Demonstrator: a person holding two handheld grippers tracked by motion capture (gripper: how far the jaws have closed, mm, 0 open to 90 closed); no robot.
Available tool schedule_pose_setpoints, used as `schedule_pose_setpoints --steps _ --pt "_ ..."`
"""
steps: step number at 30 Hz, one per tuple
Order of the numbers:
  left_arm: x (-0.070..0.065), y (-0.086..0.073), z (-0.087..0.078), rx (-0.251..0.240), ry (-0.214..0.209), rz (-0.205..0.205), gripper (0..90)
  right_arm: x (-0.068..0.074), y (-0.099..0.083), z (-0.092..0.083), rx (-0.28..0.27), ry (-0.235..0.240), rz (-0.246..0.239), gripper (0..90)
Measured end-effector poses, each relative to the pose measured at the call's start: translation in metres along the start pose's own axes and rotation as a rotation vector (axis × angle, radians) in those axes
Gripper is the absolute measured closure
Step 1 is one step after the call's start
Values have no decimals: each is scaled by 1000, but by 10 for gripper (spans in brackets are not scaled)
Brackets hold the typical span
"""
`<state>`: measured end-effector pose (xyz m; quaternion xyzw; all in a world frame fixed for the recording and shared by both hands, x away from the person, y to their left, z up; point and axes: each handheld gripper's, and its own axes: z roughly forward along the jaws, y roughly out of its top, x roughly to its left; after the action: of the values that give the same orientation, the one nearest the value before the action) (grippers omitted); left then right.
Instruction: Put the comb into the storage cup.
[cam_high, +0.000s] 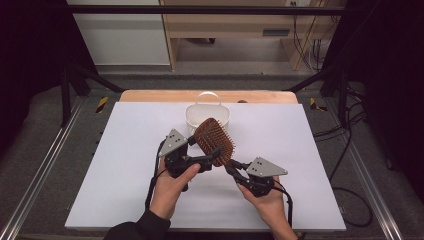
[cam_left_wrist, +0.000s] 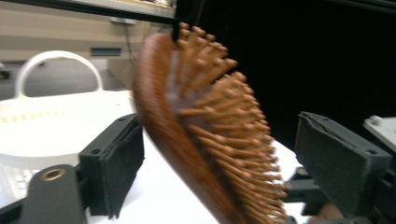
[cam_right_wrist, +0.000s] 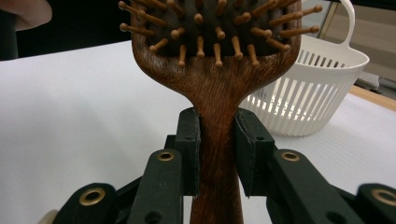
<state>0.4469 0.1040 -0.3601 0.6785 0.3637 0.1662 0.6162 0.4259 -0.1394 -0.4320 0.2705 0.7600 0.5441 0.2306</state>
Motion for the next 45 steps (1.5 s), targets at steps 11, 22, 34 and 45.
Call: schedule_pose_setpoints --steps 11,22,34,45 --pt "5 4 3 -13 -12 -117 263 4 -3 2 1 -3 -3 728" --pt "4 7 1 -15 2 -134 310 9 -2 2 -2 -1 -14 728" --pt "3 7 3 -22 -5 -145 371 9 -2 1 -7 -4 -13 728" --pt "6 6 6 -9 -30 -158 381 8 -3 2 -5 -5 -6 728"
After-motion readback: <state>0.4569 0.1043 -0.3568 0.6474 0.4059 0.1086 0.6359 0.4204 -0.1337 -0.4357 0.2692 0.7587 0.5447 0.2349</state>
